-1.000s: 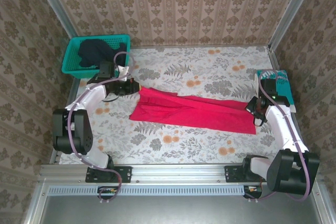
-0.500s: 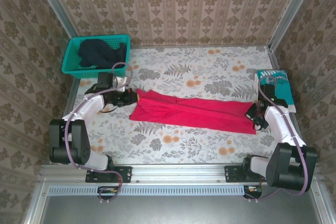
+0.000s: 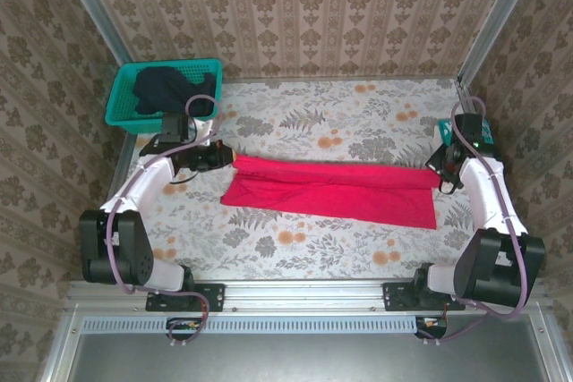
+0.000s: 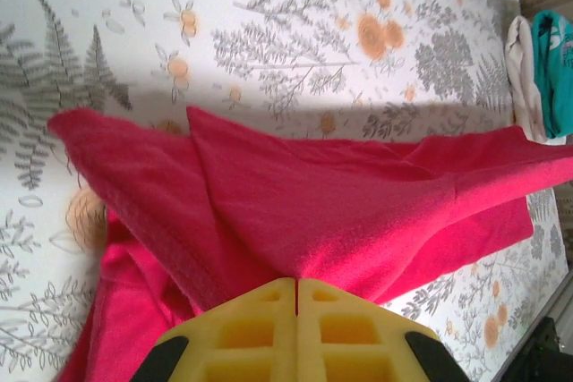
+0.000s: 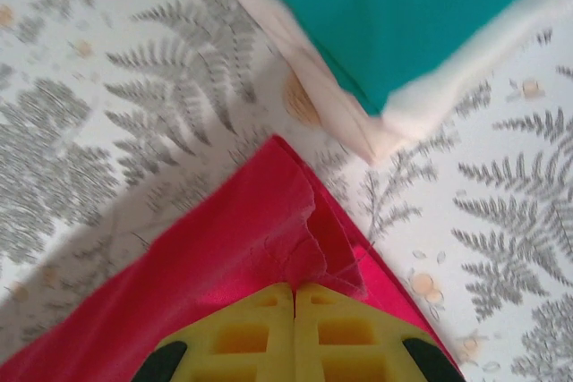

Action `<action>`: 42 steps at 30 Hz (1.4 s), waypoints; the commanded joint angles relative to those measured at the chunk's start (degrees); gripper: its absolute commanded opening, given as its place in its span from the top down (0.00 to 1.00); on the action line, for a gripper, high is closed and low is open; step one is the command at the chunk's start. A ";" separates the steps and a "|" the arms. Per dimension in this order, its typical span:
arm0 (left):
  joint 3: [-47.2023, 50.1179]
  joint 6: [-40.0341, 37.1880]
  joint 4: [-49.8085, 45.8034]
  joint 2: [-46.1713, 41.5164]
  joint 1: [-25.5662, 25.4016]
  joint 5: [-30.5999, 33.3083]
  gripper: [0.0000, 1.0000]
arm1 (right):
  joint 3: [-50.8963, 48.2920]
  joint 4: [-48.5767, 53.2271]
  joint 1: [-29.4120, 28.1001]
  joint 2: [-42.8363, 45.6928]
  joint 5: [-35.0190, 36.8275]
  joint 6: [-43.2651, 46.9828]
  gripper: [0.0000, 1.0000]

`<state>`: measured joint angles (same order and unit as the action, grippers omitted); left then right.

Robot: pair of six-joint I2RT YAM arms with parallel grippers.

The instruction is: Fold and stack the t-shirts

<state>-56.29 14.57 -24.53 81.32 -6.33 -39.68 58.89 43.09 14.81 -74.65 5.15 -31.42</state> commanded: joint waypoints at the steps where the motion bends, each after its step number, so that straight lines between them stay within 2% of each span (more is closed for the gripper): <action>1: 2.23 -0.61 -2.06 -1.47 0.46 0.33 1.00 | -1.27 1.67 0.48 0.37 -0.65 0.78 1.00; 6: 9.21 0.52 -0.83 -2.92 0.46 0.62 1.00 | -9.44 0.74 0.87 3.88 -0.82 0.22 1.00; 10: 11.71 0.52 0.74 -0.79 0.45 0.77 1.00 | -14.16 -1.50 1.06 3.14 -2.10 -0.52 1.00; 14: 13.11 1.50 2.78 2.26 0.37 0.65 1.00 | -15.21 -3.38 1.04 0.04 -2.77 -0.94 1.00; 21: 13.25 2.10 3.46 5.40 0.38 4.68 0.98 | -15.63 -4.30 1.01 -2.48 -3.90 -1.01 1.00; 22: 13.27 2.21 3.45 5.73 0.30 4.74 0.96 | -15.56 -4.16 1.01 -2.40 -4.09 -0.78 0.98; 23: 13.39 2.22 3.34 5.81 0.34 5.08 0.91 | -15.60 -3.82 1.03 -2.10 -4.12 -0.67 0.92; 25: 13.24 2.52 2.43 5.31 0.12 6.76 0.68 | -15.47 -3.42 1.05 0.00 -3.97 -0.43 0.67; 28: 11.88 3.01 -0.29 1.21 -1.15 11.60 0.41 | -15.03 -4.04 0.93 5.38 -3.43 0.91 0.39; 31: 7.27 2.83 -5.05 -3.04 -5.73 22.44 0.13 | -12.83 -4.54 -1.54 7.77 -4.54 6.22 0.25; 33: 3.94 3.82 -6.37 -2.97 -9.91 27.36 0.01 | -11.05 -4.73 -4.59 7.05 -4.20 7.97 0.21; 38: 2.88 10.93 0.97 1.37 -18.00 29.39 0.00 | -8.90 -9.95 -13.31 0.42 -7.35 6.12 0.20; 42: 4.66 15.27 7.56 7.19 -19.39 25.78 0.00 | -8.62 -15.45 -17.33 -7.79 -11.30 1.22 0.21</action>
<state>-53.45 24.99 -20.51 85.08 -25.63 -14.48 49.43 31.66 -1.02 -78.02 -2.31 -27.03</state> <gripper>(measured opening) 0.997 0.794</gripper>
